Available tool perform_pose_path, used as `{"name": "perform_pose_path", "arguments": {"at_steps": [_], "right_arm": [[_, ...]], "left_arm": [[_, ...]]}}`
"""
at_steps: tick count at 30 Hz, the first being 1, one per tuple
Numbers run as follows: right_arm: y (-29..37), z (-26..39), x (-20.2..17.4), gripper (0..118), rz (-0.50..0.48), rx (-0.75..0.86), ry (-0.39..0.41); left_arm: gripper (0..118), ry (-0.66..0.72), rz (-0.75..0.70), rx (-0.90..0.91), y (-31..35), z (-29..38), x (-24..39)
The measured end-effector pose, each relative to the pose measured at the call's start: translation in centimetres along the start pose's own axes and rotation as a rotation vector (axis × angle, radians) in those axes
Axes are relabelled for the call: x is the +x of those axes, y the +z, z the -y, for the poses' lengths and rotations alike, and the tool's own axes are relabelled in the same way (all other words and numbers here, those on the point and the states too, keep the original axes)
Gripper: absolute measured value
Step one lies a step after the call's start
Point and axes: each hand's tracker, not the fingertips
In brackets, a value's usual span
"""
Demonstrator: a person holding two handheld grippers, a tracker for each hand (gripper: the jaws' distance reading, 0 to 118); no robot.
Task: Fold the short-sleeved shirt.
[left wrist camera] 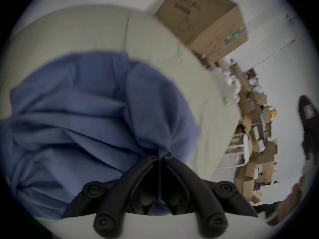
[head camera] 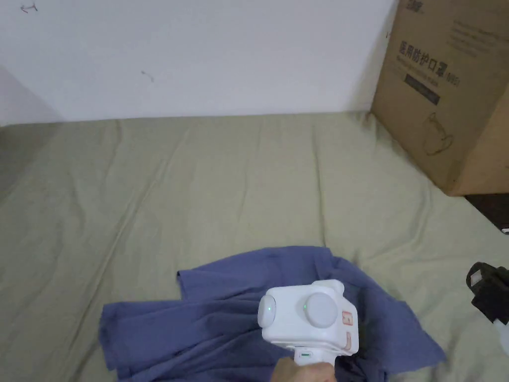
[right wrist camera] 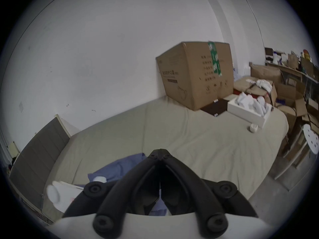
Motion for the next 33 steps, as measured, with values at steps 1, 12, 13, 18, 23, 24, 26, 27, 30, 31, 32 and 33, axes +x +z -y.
{"name": "perform_pose_path", "arguments": {"at_steps": [1,12,13,18,23,24,26,27,30,31,32,33], "right_arm": [[-0.2,0.4,0.2,0,0.009,-0.016,0.002],[-1.5,1.5,-2.8,0,-0.048,-0.058,0.069],[-1.5,1.6,-3.4,0,-0.064,-0.059,0.083],[-1.7,2.8,-6.3,0,-0.135,-0.088,0.135],[-2.6,4.3,-8.8,0,-0.174,-0.131,0.182],[-2.9,4.4,-9.2,0,-0.18,-0.139,0.184],[-3.4,4.6,-9.9,0,-0.198,-0.154,0.19],[-3.5,4.6,-10.2,0,-0.203,-0.156,0.196],[-4.2,4.6,-10.9,0,-0.211,-0.164,0.22],[-4.4,4.7,-10.8,0,-0.211,-0.168,0.222],[-4.7,4.8,-10.8,0,-0.213,-0.173,0.221],[-4.9,5.0,-10.8,0,-0.214,-0.179,0.218]], "left_arm": [[1,-0.02,-0.029,-0.017,-1.0,0.4,-0.1],[102,-0.076,-0.015,0.114,7.3,-0.4,-1.3],[99,-0.055,-0.012,0.136,8.7,-0.3,-2.1],[0,0.041,-0.153,0.214,12.7,2.6,-6.9],[0,0.136,-0.217,0.198,15.1,5.5,-13.4],[0,0.167,-0.234,0.211,15.9,5.5,-14.5],[0,0.206,-0.278,0.256,18.0,5.1,-16.7],[0,0.228,-0.285,0.279,19.1,4.6,-17.8],[32,0.26,-0.301,0.332,22.1,2.3,-21.4],[57,0.25,-0.334,0.337,22.6,1.3,-22.6],[65,0.241,-0.387,0.329,22.7,0.4,-24.0],[63,0.238,-0.442,0.308,22.3,-0.5,-25.1]]}}
